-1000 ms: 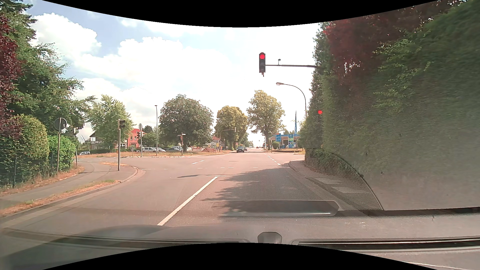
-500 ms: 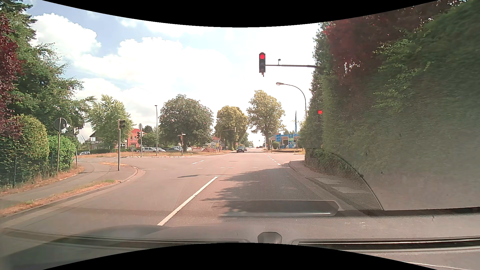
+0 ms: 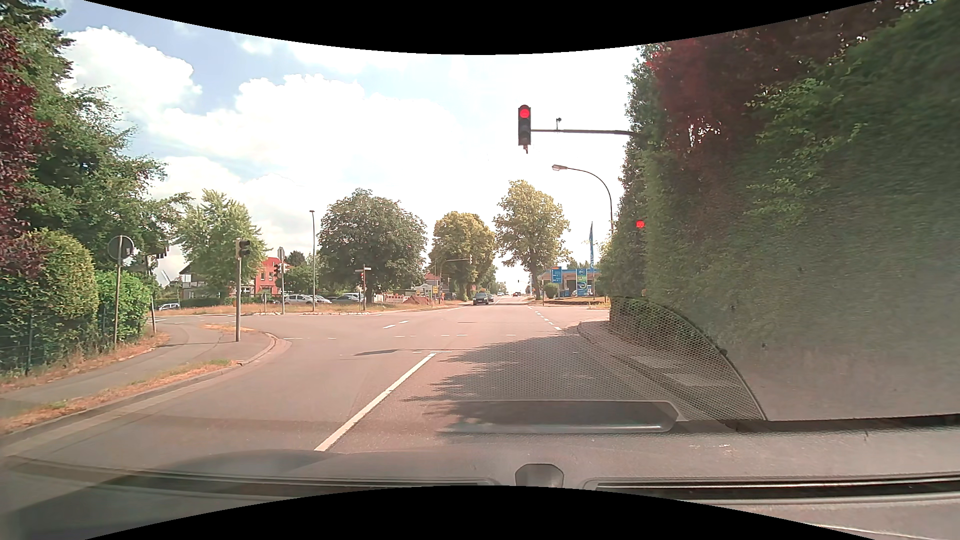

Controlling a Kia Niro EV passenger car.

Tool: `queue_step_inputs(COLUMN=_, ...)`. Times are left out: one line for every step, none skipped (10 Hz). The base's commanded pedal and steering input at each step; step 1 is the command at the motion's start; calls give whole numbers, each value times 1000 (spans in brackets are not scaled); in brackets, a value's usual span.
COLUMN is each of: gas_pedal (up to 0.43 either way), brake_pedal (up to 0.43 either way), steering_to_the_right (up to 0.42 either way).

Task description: Follow the waypoints while adhering to traffic rules and regulations

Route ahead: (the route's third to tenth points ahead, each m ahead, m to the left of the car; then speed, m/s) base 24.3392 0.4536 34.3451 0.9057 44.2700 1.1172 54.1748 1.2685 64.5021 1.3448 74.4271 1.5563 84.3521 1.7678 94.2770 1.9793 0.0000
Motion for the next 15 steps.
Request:
queue_step_inputs(gas_pedal=0, brake_pedal=591, steering_to_the_right=4)
queue_step_inputs(gas_pedal=0, brake_pedal=591, steering_to_the_right=4)
queue_step_inputs(gas_pedal=0, brake_pedal=591, steering_to_the_right=4)
queue_step_inputs(gas_pedal=0, brake_pedal=591, steering_to_the_right=4)
queue_step_inputs(gas_pedal=0, brake_pedal=585, steering_to_the_right=4)
queue_step_inputs(gas_pedal=0, brake_pedal=585, steering_to_the_right=4)
queue_step_inputs(gas_pedal=0, brake_pedal=579, steering_to_the_right=4)
queue_step_inputs(gas_pedal=0, brake_pedal=573, steering_to_the_right=4)
queue_step_inputs(gas_pedal=0, brake_pedal=573, steering_to_the_right=4)
queue_step_inputs(gas_pedal=0, brake_pedal=573, steering_to_the_right=4)
queue_step_inputs(gas_pedal=0, brake_pedal=573, steering_to_the_right=4)
queue_step_inputs(gas_pedal=0, brake_pedal=573, steering_to_the_right=4)
queue_step_inputs(gas_pedal=0, brake_pedal=573, steering_to_the_right=4)
queue_step_inputs(gas_pedal=0, brake_pedal=567, steering_to_the_right=4)
queue_step_inputs(gas_pedal=0, brake_pedal=567, steering_to_the_right=4)
